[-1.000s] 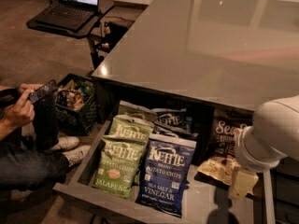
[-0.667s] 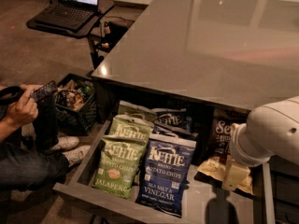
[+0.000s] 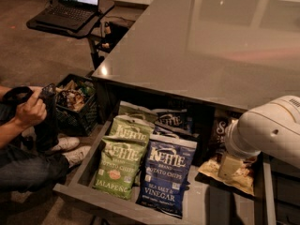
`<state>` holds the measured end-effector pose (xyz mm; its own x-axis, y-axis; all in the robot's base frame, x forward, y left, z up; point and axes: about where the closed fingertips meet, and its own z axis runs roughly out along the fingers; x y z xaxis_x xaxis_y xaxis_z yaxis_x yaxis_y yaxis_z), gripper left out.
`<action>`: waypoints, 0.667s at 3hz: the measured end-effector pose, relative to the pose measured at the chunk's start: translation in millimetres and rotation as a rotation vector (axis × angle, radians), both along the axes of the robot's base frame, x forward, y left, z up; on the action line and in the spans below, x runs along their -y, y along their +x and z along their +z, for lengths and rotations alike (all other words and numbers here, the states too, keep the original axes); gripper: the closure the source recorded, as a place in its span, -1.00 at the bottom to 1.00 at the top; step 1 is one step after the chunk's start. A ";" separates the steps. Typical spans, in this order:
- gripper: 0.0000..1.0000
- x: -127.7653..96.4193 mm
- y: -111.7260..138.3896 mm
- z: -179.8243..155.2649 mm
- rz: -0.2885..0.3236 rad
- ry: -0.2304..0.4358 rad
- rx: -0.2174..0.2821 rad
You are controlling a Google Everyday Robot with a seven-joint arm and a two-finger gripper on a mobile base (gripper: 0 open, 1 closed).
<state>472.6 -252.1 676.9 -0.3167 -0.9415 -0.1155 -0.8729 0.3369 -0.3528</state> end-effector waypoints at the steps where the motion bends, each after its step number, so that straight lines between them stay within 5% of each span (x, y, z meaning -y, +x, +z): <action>1: -1.00 8.9 18.0 -9.5 -0.020 -0.015 0.015; 2: -1.00 19.5 35.4 -13.6 -0.038 -0.039 0.032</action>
Offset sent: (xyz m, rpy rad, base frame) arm 0.0572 -0.0330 -0.0201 -0.0664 -0.0509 -0.0614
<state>507.9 -271.6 663.3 -0.3492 -0.9327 -0.0899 -0.8477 0.3554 -0.3938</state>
